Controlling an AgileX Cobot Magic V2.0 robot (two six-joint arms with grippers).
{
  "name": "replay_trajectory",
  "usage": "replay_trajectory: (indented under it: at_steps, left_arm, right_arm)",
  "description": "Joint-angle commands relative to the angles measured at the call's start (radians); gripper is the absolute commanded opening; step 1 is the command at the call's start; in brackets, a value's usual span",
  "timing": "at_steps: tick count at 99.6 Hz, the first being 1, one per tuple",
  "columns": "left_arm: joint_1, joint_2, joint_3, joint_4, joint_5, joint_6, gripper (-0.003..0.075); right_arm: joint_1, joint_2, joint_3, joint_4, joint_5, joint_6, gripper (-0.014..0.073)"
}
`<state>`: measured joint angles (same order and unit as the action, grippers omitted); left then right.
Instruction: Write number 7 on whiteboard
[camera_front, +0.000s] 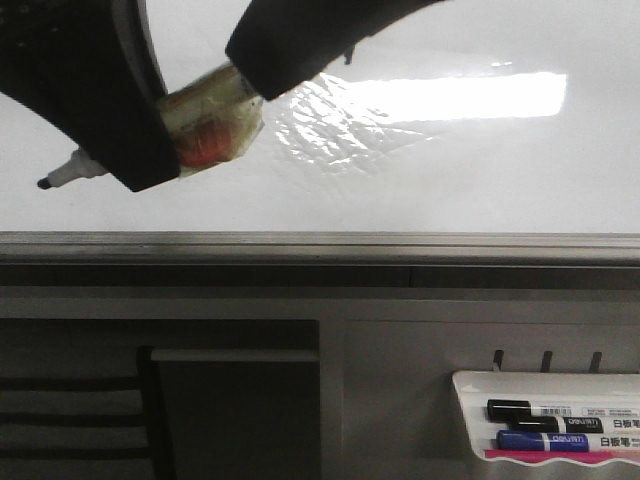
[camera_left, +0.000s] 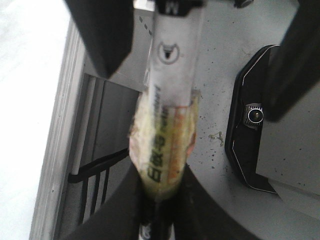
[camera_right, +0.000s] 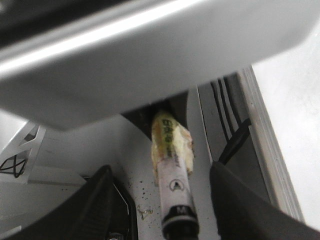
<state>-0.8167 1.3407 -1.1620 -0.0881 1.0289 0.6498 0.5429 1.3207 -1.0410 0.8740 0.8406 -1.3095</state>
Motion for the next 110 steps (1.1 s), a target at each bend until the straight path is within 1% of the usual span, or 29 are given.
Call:
replay_trajectory:
  at_steps: [1, 33, 55, 71, 84, 95, 110]
  left_arm:
    - [-0.007, -0.023, -0.033, -0.011, -0.043, 0.003, -0.002]
    - [-0.007, -0.023, -0.033, -0.011, -0.059, 0.003, -0.002]
    - [-0.007, -0.023, -0.033, -0.011, -0.06, 0.003, -0.002]
    - [-0.007, -0.023, -0.033, -0.011, -0.058, 0.003, -0.002]
    - [-0.007, -0.023, -0.033, -0.007, -0.049, 0.003, -0.002]
    - [-0.007, -0.023, -0.033, 0.002, -0.049, 0.003, -0.002]
    - [-0.007, -0.023, -0.033, 0.002, -0.055, 0.003, -0.002]
  right_arm:
    - [0.0, -0.024, 0.001, 0.078, -0.063, -0.048, 0.0363]
    - [0.0, -0.024, -0.001, 0.104, -0.08, -0.098, 0.0363]
    - [0.011, -0.011, -0.008, 0.104, -0.081, -0.1, 0.0362]
    - [0.033, 0.033, -0.052, 0.094, -0.063, -0.1, 0.0299]
    - [0.035, 0.033, -0.071, 0.065, -0.06, -0.07, 0.0277]
    - [0.033, 0.033, -0.071, -0.018, -0.048, -0.008, 0.0277]
    - [0.033, 0.033, -0.071, -0.009, -0.043, -0.008, 0.0276]
